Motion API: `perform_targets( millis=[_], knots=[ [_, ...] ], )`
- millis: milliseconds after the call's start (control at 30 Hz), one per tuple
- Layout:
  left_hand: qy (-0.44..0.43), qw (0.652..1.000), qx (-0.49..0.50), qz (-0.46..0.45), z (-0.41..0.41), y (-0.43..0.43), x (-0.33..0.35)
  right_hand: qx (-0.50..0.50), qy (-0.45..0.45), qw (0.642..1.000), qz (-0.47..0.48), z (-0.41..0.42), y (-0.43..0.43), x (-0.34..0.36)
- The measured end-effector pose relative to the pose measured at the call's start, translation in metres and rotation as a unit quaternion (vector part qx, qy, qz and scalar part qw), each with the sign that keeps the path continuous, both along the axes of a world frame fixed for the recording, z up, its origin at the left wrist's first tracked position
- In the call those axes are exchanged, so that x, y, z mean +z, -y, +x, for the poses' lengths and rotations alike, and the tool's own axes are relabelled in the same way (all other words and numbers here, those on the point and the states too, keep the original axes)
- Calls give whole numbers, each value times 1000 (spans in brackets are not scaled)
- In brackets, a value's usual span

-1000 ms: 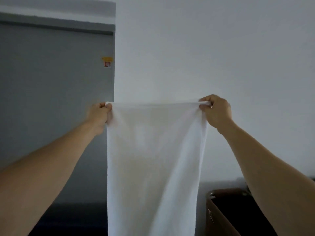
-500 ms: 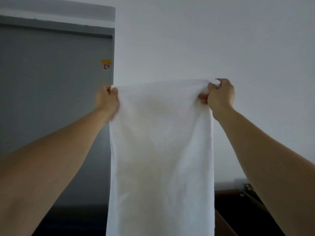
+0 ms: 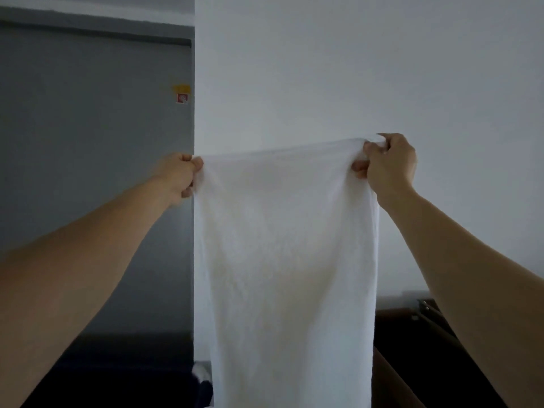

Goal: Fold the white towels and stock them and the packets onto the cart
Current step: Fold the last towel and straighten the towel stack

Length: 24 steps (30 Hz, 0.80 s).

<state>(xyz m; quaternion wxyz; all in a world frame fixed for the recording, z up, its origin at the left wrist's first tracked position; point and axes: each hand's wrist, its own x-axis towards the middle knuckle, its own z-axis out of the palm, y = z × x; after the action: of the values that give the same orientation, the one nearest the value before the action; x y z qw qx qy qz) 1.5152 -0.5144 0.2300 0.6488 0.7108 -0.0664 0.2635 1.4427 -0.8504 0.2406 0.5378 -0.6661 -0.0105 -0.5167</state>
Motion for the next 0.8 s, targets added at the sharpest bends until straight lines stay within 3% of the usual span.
perform_targets(
  millis=[100, 267, 367, 533, 667, 800],
  knots=[
    [-26, 996, -29, -75, -5, 4, -7, 0, -11, 1000, -1, 3, 3, -9],
    [15, 982, 28, -184, -25, 23, -19, 16, -43, 999, -20, 3, 5, -17],
    [0, 982, 67, -179, -44, 29, -36, 37, -89, 994, -41, -8, 10, -28],
    [143, 969, 128, -157, -97, 38, -9, 9, 18, 1000, -4, -67, 8, -7],
    [89, 980, 110, -143, -140, 33, -12, -13, -36, 999, -28, -112, 0, -9],
    [173, 967, 145, -120, -194, 16, -10, -17, 30, 999, 2, -166, -16, -13]
  ],
)
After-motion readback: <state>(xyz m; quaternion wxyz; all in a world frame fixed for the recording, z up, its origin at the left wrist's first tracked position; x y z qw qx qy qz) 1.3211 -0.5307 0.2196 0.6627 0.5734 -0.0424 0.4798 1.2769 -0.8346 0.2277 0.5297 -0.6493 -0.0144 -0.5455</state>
